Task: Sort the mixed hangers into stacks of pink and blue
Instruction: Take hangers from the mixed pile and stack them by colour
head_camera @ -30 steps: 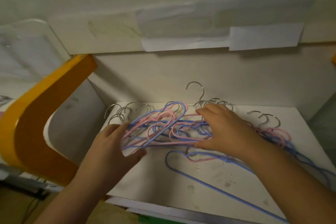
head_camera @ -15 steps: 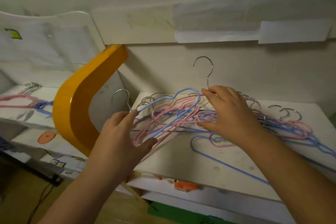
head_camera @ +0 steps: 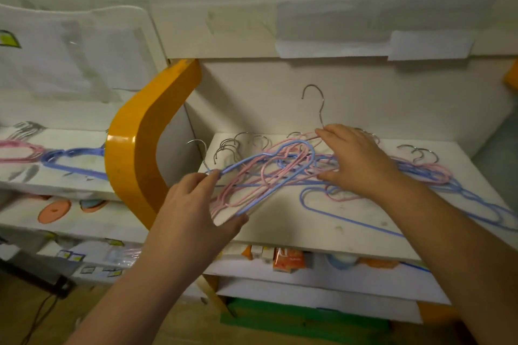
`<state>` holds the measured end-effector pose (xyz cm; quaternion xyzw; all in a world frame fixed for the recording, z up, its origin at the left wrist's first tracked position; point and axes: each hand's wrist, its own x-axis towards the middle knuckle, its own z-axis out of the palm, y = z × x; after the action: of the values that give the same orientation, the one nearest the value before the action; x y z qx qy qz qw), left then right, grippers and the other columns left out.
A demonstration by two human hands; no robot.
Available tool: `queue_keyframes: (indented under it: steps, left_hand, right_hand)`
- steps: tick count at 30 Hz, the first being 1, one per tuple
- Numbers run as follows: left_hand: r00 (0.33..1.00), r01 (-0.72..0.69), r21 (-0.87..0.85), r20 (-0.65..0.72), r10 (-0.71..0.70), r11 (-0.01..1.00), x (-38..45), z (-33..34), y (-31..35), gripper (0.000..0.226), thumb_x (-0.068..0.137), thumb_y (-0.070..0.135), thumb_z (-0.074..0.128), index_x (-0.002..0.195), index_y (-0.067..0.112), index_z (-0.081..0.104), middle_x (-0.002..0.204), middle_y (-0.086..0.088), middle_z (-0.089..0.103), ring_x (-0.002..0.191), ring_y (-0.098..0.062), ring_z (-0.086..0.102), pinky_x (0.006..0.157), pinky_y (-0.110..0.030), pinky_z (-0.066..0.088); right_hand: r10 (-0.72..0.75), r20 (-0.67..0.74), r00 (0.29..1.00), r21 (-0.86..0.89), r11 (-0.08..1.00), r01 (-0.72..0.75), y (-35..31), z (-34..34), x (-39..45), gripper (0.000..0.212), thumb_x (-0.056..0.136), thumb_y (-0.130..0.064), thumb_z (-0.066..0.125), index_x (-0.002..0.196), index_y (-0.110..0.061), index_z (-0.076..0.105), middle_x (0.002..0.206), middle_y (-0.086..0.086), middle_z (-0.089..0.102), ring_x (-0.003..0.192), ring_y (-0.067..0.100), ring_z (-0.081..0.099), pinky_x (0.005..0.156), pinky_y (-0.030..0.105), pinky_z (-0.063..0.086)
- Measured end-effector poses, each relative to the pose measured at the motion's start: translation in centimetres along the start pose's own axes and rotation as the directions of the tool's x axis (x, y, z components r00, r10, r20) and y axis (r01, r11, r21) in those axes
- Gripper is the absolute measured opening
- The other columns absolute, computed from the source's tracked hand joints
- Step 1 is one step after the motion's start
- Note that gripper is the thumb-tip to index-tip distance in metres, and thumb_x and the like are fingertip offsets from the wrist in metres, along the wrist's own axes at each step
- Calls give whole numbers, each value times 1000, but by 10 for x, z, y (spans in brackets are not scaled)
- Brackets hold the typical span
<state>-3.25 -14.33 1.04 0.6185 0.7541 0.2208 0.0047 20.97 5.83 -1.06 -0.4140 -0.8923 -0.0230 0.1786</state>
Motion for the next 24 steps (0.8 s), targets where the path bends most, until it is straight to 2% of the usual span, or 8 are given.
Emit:
queue_keyframes:
  steps: [6,10,12,15,17,20,24]
  left_hand:
    - [999,-21,-31,49,22,999,31,24,22,88,73,64,66,147,33,30,134,11,41,110,-3,35,82,-22,42]
    - [999,-25,-44,46,27,999,58,37,37,90,68,70,59,145,30,37,132,8,43,114,-11,44,94,-32,47]
    - [999,-25,-53,32,27,998,70,42,47,92,66,73,56,144,26,40,131,6,45,112,-13,48,93,-34,48]
    - [999,-40,-91,-36,37,995,86,46,63,85,68,56,72,140,18,47,126,2,51,103,-8,47,90,-25,39]
    - [998,-50,-95,-53,45,994,95,48,74,84,68,55,72,140,18,48,124,2,51,98,-3,41,88,-24,38]
    - [998,-44,-136,-61,36,990,105,50,82,88,66,63,62,140,19,47,124,2,51,101,-10,48,87,-30,45]
    - [997,-12,-153,-84,-1,988,120,52,83,88,68,63,66,142,21,44,127,1,50,113,-19,52,94,-39,47]
  right_hand:
    - [2,-9,1000,70,998,-1,32,-1,-2,90,68,-40,83,144,-16,42,145,6,43,133,26,39,110,33,28]
    - [-2,-14,1000,118,993,4,64,-3,8,90,67,-54,77,143,-21,43,141,-2,44,129,20,41,109,37,36]
    - [-6,-10,1000,167,986,8,80,-7,14,90,66,-55,79,141,-21,45,137,-3,45,126,17,41,108,28,34]
    - [-13,28,1000,202,979,7,99,-15,24,90,65,-60,78,140,-24,46,135,-7,45,124,12,42,103,22,32]
    - [-12,57,998,229,974,-1,109,-19,30,92,62,-63,78,139,-26,46,133,-10,46,121,9,44,102,23,36]
    - [-19,104,994,273,962,-10,121,-23,35,92,59,-63,81,138,-27,48,130,-12,47,117,5,47,99,22,39]
    - [-61,161,985,303,953,10,128,-23,37,90,59,-57,83,137,-27,49,128,-13,47,117,3,46,99,17,37]
